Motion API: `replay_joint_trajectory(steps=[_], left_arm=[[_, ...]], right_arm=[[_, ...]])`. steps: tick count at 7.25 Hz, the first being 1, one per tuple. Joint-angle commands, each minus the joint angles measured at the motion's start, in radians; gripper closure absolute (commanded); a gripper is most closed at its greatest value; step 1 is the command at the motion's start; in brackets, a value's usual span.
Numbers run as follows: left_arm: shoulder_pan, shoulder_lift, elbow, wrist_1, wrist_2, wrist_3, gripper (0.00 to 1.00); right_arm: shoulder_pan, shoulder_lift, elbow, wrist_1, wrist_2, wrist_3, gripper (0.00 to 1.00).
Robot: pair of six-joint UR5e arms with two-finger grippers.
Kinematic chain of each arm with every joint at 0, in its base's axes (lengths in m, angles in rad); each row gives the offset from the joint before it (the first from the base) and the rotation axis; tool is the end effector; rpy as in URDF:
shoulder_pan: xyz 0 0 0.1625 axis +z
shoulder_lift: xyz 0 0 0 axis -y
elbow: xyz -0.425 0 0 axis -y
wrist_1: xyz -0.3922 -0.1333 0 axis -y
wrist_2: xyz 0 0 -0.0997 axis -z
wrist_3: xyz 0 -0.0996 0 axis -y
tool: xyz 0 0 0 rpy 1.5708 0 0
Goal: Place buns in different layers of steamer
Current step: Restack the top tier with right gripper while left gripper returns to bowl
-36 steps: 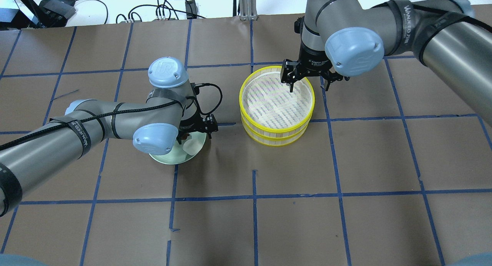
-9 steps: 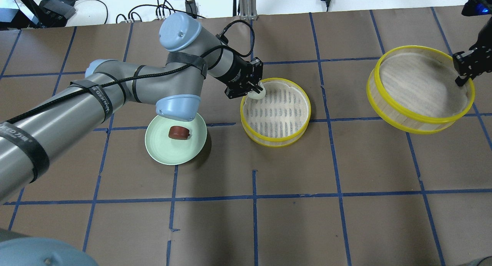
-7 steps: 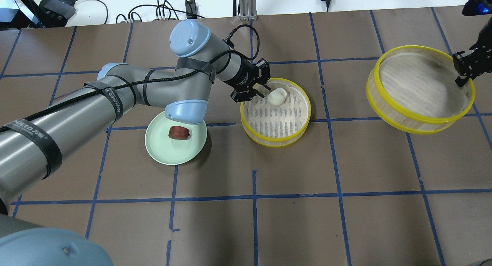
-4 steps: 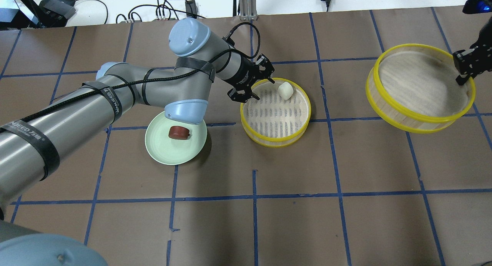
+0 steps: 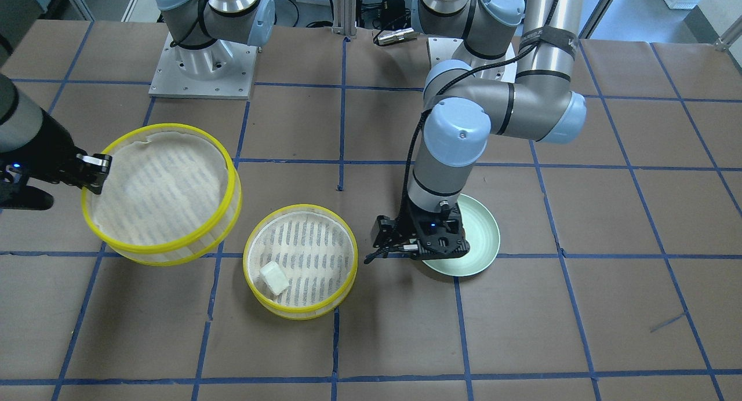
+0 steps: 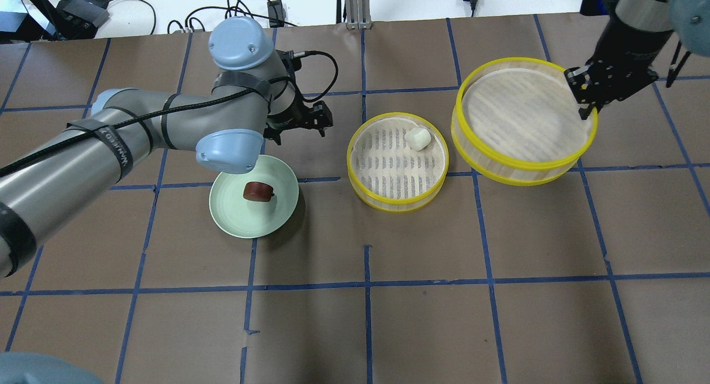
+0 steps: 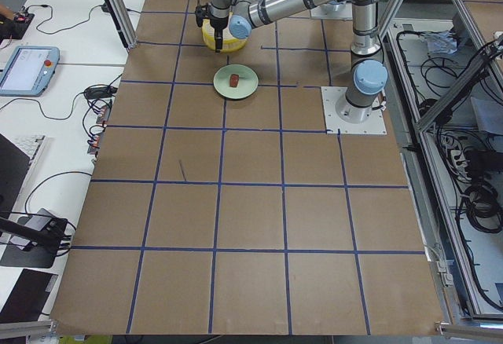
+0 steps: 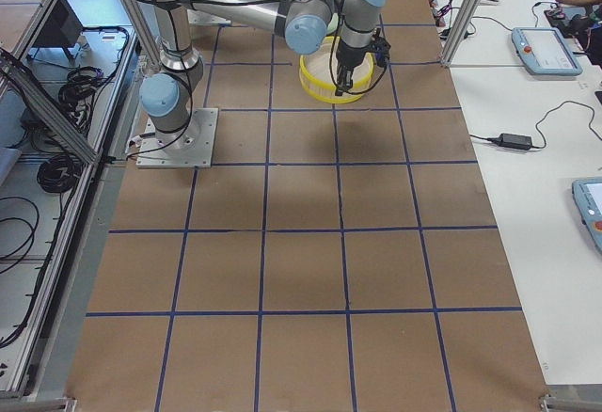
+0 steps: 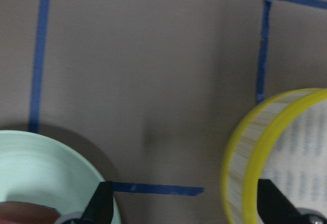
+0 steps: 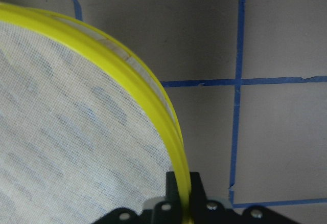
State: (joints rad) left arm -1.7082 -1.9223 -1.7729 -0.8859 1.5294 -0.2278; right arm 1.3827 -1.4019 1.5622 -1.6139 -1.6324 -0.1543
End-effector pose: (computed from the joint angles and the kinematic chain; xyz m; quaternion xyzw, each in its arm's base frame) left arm -0.2172 -0.5674 0.2697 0.0437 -0.9967 0.0607 0.0322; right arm 0.0228 -0.5602 0.4085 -0.0151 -0.9977 -0.0629 0.0203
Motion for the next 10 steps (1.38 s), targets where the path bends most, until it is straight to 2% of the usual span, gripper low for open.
replay_joint_trajectory(steps=[1,2,3,4,6,7,8,9,10], left_arm=[[0.123,0.017,-0.104,-0.015,0.012,0.213,0.0],[0.133,0.016,-0.118,-0.015,0.015,0.217,0.0],[0.133,0.014,-0.131,-0.016,0.017,0.22,0.0],[0.133,0.014,-0.158,-0.016,0.029,0.222,0.0],[0.133,0.005,-0.164,-0.015,0.037,0.209,0.02],[0.133,0.0,-0.169,-0.015,0.034,0.209,0.05],[0.133,0.0,-0.169,-0.013,0.032,0.209,0.18],[0.133,0.0,-0.171,-0.011,0.029,0.206,0.65],[0.133,0.0,-0.171,-0.01,0.023,0.197,0.81]], right_arm=[[0.1,0.033,0.035,-0.079,0.014,0.189,0.96],[0.174,0.064,0.038,-0.102,0.043,0.285,0.96],[0.24,0.093,0.03,-0.203,0.045,0.348,0.95],[0.259,0.134,0.03,-0.256,0.043,0.367,0.95],[0.3,0.171,0.032,-0.27,0.048,0.452,0.95],[0.297,0.208,0.032,-0.273,0.045,0.42,0.95],[0.297,0.207,0.039,-0.271,0.043,0.417,0.95],[0.297,0.205,0.053,-0.258,0.046,0.404,0.95],[0.297,0.205,0.055,-0.259,0.046,0.404,0.94]])
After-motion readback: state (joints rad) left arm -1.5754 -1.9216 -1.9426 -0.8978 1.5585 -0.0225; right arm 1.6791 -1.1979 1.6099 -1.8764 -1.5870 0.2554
